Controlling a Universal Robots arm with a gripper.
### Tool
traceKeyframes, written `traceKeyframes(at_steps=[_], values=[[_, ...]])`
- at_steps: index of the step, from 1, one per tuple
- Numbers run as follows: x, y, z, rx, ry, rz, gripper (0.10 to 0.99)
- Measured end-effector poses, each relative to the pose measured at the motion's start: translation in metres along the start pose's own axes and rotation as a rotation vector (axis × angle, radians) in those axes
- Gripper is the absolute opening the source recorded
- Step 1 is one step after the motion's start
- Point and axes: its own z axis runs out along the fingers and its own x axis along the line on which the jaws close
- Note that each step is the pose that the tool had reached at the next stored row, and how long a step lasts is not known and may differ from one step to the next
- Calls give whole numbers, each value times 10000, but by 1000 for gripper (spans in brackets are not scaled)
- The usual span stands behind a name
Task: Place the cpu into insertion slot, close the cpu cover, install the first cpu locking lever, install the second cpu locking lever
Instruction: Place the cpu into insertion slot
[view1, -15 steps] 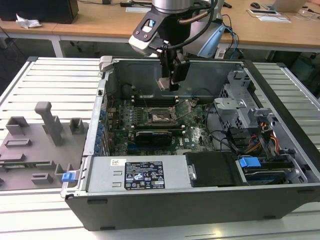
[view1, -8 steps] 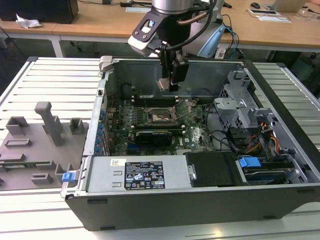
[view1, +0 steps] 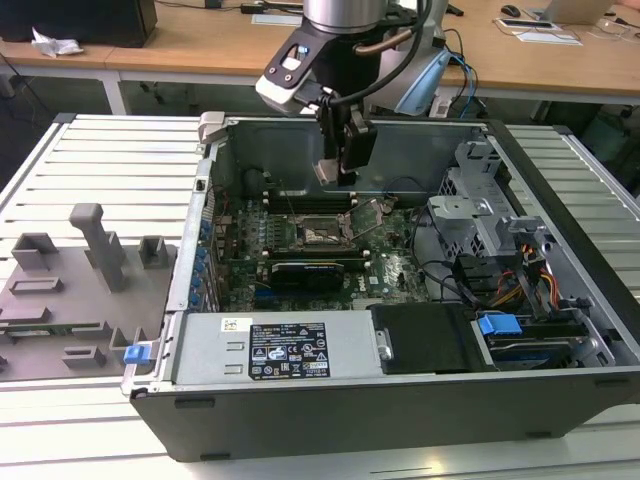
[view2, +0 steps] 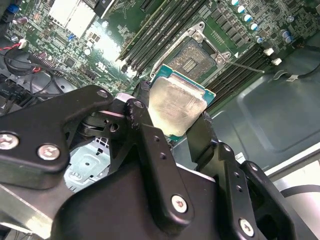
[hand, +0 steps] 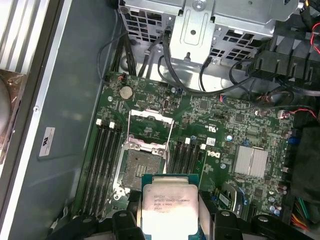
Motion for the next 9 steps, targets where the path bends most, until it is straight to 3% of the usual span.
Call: traceKeyframes(at_steps=[9], values=[[10, -2, 49, 11, -9, 21, 541]])
